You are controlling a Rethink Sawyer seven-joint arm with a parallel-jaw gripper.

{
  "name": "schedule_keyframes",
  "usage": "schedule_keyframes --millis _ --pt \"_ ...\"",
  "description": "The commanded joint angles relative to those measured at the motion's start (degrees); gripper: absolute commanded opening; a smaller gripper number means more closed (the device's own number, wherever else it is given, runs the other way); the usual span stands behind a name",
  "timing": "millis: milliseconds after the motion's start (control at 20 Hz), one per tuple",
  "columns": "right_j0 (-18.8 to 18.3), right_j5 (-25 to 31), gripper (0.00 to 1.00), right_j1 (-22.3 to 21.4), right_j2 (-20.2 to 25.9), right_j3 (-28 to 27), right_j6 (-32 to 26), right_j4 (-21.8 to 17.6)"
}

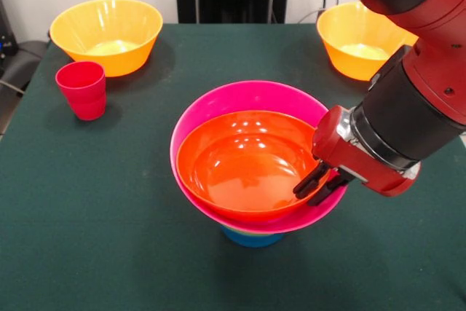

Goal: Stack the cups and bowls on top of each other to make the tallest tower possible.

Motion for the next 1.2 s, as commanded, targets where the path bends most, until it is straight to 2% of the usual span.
schedule_keyframes --millis 50,150,450,650,950,1200 --pt "1.5 -6.4 0.00 -4.3 5.3 13.2 11.5 -0.7" --pt "2.7 -8.4 0.00 -6.1 5.9 17.5 11.6 -1.0" --pt "3.4 -8.6 0.00 -7.7 5.9 21.0 10.6 0.3" --pt "2.8 -7.1 0.00 -6.0 5.4 18.4 11.0 1.4" --pt "3.2 -7.6 0.00 -5.5 5.2 18.6 12.3 2.2" --pt "0.9 -5.3 0.00 -2.1 3.9 12.3 12.7 4.3"
